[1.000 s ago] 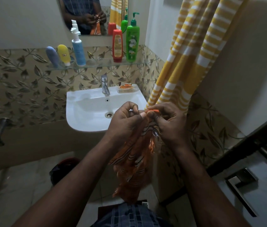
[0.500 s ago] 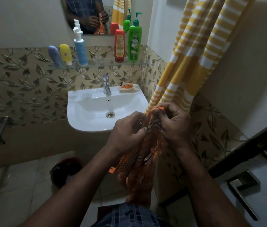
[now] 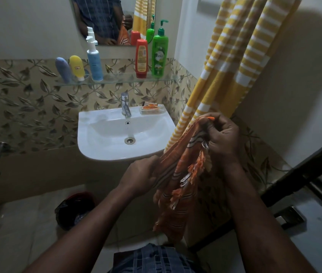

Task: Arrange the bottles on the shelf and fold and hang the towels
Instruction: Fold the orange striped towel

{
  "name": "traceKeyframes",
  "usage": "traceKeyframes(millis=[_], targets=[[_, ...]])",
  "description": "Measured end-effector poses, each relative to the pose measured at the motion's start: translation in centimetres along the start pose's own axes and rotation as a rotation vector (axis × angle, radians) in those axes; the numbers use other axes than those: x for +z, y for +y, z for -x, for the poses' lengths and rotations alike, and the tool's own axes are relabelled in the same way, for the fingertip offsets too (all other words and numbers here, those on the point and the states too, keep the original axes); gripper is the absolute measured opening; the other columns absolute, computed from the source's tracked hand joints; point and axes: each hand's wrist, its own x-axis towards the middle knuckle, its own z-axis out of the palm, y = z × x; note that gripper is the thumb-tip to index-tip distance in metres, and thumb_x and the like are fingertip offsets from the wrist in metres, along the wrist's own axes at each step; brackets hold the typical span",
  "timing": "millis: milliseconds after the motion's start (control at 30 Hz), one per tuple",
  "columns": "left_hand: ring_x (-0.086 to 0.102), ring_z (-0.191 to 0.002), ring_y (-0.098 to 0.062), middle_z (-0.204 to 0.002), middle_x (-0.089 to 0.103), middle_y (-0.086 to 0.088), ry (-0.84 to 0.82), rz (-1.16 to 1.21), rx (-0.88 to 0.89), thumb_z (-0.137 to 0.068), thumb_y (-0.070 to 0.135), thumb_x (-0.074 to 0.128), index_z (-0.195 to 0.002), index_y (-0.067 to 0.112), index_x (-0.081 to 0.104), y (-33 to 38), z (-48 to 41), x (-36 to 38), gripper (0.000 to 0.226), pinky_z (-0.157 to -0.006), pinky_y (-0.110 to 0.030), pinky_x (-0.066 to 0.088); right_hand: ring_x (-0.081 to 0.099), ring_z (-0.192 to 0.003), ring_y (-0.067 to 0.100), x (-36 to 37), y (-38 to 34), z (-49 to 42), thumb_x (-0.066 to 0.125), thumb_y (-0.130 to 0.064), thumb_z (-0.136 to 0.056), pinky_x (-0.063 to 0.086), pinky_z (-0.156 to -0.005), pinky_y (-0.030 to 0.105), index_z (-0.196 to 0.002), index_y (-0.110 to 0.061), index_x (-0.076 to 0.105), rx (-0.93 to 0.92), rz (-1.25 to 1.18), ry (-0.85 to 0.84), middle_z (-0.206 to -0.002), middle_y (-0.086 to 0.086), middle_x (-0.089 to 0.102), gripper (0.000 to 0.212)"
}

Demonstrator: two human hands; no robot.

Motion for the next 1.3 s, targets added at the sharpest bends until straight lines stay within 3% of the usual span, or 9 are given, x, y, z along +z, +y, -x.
traceKeyframes(millis=[200,333,467,667,833,1000,1100,1167,1300], targets=[[0.069,-0.097,-0.031,-0.104,0.074,-0.002,-0.076,-0.112,-0.050,-0.088,0.034,0.062,-0.117,0.029,0.065,-2.7,0.6,1.4,0.030,-0.075,-0.042,0.054,0.065,-0.085,0.026,-1.0,0.0,-1.2,0.080,-0.027,-0.085,0.055,-0.082,0.042,-0.087,-0.021,0.076,0.033,-0.064,0.034,-0.086,0.003,0.073,0.008],[0.069,-0.095,-0.028,-0.102,0.074,-0.001,-0.061,-0.207,-0.048,-0.088,0.026,0.067,-0.118,0.028,0.069,-3.8,0.9,2.0,0.030,-0.074,-0.038,0.054,0.065,-0.087,0.028,-1.2,-0.2,-1.6,0.082,-0.040,-0.078,0.055,-0.084,0.045,-0.089,-0.016,0.074,0.015,-0.065,0.046,-0.088,0.008,0.073,0.027],[0.068,-0.088,-0.027,-0.093,0.071,0.000,-0.075,-0.298,-0.011,-0.091,0.032,0.064,-0.107,0.023,0.072,-4.6,1.0,1.9,0.020,-0.072,-0.040,0.055,0.064,-0.085,0.026,-1.7,0.0,-2.0,0.081,-0.030,-0.084,0.054,-0.083,0.043,-0.089,-0.015,0.073,0.013,-0.047,0.045,-0.085,0.004,0.073,0.018],[0.059,-0.077,-0.022,-0.085,0.071,0.004,-0.019,-0.509,0.074,-0.102,0.040,0.052,-0.098,0.025,0.076,-5.6,2.1,2.0,0.029,-0.061,-0.031,0.044,0.066,-0.086,0.030,-3.0,1.0,-2.5,0.083,-0.044,-0.077,0.056,-0.085,0.053,-0.085,-0.023,0.077,0.030,-0.023,0.100,-0.088,0.011,0.073,0.024],[0.058,-0.074,-0.021,-0.082,0.069,0.005,0.005,-0.504,0.045,-0.096,0.044,0.056,-0.092,0.024,0.078,-6.2,2.0,1.6,0.031,-0.057,-0.036,0.054,0.065,-0.087,0.029,-3.6,2.5,-2.3,0.083,-0.047,-0.077,0.055,-0.087,0.052,-0.085,-0.025,0.078,0.043,-0.027,0.155,-0.088,0.009,0.073,0.024],[0.063,-0.083,-0.023,-0.096,0.073,0.005,0.071,-0.425,0.045,-0.093,0.047,0.043,-0.092,0.025,0.079,-6.3,2.3,0.3,0.043,-0.060,-0.038,0.056,0.066,-0.085,0.028,-4.2,3.7,-2.2,0.077,-0.025,-0.088,0.056,-0.084,0.054,-0.084,-0.025,0.077,0.040,0.044,0.154,-0.084,0.002,0.073,0.004],[0.064,-0.091,-0.021,-0.101,0.072,0.008,-0.087,-0.467,-0.043,-0.090,0.059,0.029,-0.104,0.031,0.078,-5.7,2.3,-0.5,0.059,-0.069,-0.038,0.058,0.067,-0.083,0.021,-4.2,4.0,-1.8,0.075,-0.021,-0.090,0.056,-0.083,0.046,-0.084,-0.025,0.076,0.033,0.065,0.185,-0.080,-0.008,0.075,0.007],[0.067,-0.094,-0.019,-0.099,0.074,0.009,-0.157,-0.395,-0.179,-0.091,0.072,0.032,-0.111,0.040,0.077,-5.5,2.6,-0.6,0.059,-0.077,-0.038,0.058,0.067,-0.079,0.013,-4.3,4.0,-1.8,0.074,-0.016,-0.093,0.056,-0.081,0.038,-0.086,-0.024,0.073,0.029,0.089,0.193,-0.076,-0.013,0.075,0.011],[0.072,-0.085,-0.033,-0.083,0.077,-0.010,-0.008,-0.046,-0.523,-0.092,0.073,0.032,-0.089,0.021,0.082,-5.3,2.4,-0.8,0.072,-0.081,-0.043,0.058,0.066,-0.072,-0.002,-3.9,3.9,-1.4,0.069,-0.005,-0.096,0.055,-0.074,0.021,-0.087,-0.024,0.070,0.017,0.118,0.178,-0.073,-0.019,0.074,0.021]])
